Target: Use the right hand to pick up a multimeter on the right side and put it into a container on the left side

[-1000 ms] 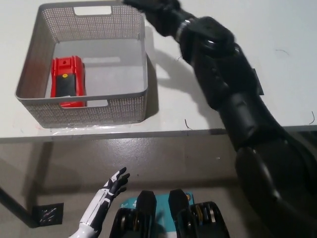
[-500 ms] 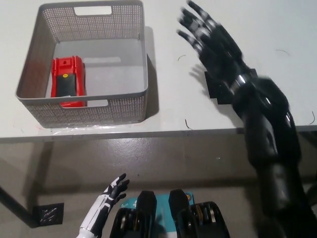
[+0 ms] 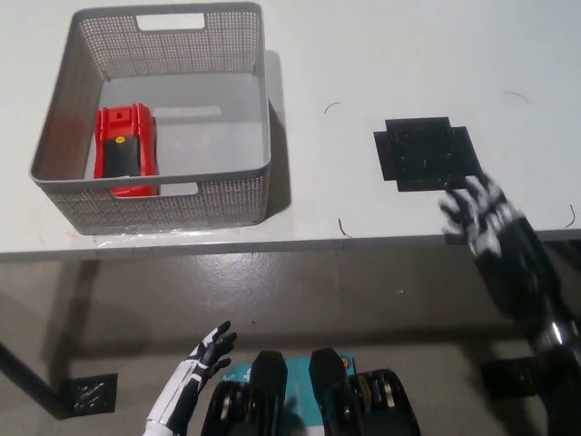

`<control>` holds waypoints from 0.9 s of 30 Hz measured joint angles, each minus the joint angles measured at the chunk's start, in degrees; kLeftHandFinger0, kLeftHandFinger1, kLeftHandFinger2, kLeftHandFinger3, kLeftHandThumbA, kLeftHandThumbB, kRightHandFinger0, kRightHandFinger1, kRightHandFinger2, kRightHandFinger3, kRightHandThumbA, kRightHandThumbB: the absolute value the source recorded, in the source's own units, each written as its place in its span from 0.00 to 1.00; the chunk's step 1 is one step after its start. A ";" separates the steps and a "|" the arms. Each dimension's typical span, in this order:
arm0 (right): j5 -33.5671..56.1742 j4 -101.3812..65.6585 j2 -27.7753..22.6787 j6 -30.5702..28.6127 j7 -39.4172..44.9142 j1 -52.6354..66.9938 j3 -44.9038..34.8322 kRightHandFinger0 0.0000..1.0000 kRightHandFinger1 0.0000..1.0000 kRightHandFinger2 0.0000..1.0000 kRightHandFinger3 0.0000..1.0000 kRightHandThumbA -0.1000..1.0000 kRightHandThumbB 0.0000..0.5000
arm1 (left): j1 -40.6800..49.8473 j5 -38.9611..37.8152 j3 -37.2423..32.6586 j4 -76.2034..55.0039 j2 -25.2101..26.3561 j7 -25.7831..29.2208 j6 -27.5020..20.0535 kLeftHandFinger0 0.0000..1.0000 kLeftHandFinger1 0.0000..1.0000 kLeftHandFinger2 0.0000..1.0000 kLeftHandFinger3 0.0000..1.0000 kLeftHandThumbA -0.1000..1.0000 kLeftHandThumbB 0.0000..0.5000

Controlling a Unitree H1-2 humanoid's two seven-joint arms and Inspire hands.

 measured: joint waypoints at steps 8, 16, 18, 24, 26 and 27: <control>-5.73 -1.27 -0.03 -6.65 0.03 13.35 5.02 1.00 1.00 1.00 1.00 1.00 0.88 | 0.39 0.00 0.03 0.05 -0.04 0.00 0.12 1.00 1.00 1.00 1.00 1.00 0.78; -13.78 4.45 -0.79 -13.76 -1.05 16.99 10.24 1.00 1.00 1.00 1.00 1.00 0.89 | 0.48 -0.03 0.11 0.16 -0.14 0.01 0.15 1.00 1.00 1.00 1.00 1.00 0.74; -15.77 7.02 -1.42 -15.48 -1.43 16.73 11.56 1.00 1.00 1.00 1.00 1.00 0.84 | 0.48 -0.03 0.16 0.25 -0.16 0.03 0.14 1.00 1.00 1.00 1.00 1.00 0.66; -22.56 17.26 -4.02 -20.36 -2.83 13.42 16.42 1.00 1.00 1.00 1.00 1.00 0.93 | 0.47 -0.19 1.24 0.32 -1.03 0.32 0.12 1.00 1.00 1.00 1.00 1.00 0.78; -25.16 20.51 -4.88 -22.07 -3.46 11.58 18.50 1.00 1.00 1.00 1.00 1.00 0.93 | 0.44 -0.26 2.09 0.30 -1.81 0.61 0.08 1.00 1.00 1.00 1.00 1.00 0.76; -25.47 20.76 -4.95 -22.25 -3.54 11.35 18.77 1.00 1.00 1.00 1.00 1.00 0.94 | 0.44 -0.26 2.17 0.30 -1.90 0.66 0.05 1.00 1.00 1.00 1.00 1.00 0.75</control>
